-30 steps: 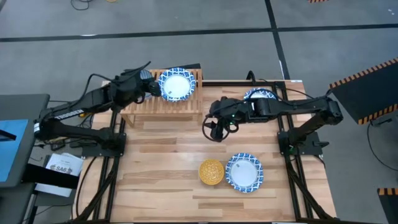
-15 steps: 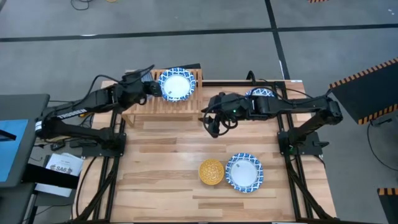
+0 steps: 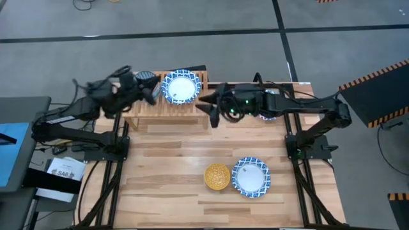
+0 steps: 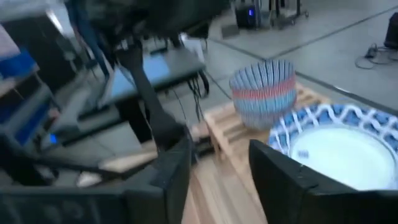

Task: Place and stack bowls onto a shelf
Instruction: Stack the small blue bowl on top of the small orange bowl on the shelf

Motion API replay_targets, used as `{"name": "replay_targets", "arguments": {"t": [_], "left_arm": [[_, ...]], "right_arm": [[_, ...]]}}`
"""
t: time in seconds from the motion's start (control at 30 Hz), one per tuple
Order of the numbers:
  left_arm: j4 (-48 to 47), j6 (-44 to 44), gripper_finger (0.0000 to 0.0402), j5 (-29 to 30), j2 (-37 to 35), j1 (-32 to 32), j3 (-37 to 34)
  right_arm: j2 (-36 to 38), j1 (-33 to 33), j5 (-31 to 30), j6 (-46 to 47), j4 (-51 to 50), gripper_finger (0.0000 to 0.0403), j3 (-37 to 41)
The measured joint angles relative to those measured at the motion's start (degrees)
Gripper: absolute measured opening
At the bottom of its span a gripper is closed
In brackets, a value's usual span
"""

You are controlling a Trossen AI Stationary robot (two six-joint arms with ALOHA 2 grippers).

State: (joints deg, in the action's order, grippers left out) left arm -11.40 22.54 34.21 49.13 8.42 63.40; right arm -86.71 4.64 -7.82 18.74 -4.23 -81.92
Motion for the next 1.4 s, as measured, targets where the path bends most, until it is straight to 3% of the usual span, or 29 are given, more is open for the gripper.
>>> {"name": "replay_targets", "arguments": {"t": [0.13,0.27,0.53,0.93,1.4], "left_arm": [[1.67,-3.85,0.0,-8.65,-3.14,-1.81,0.0],[3.05,-5.37,0.0,-12.38,-4.38,-3.3,0.0],[3.0,-5.55,0.0,-14.49,-4.82,-4.3,-0.02],[2.84,-5.5,0.0,-14.48,-4.84,-4.3,-0.02],[2.57,-5.28,0.0,-15.7,-4.84,-4.28,-0.02]], "right_arm": [[-6.36,2.46,5.52,1.83,-0.95,0.0109,-5.05],[-15.33,3.49,9.53,1.92,-0.03,0.0021,-13.98],[-30.74,6.08,10.32,4.1,0.2,0.0021,-29.73],[-44.33,8.1,9.02,6.93,1.58,0.0018,-40.21],[-45.17,9.01,4.97,6.3,4.83,0.0017,-41.64]]}}
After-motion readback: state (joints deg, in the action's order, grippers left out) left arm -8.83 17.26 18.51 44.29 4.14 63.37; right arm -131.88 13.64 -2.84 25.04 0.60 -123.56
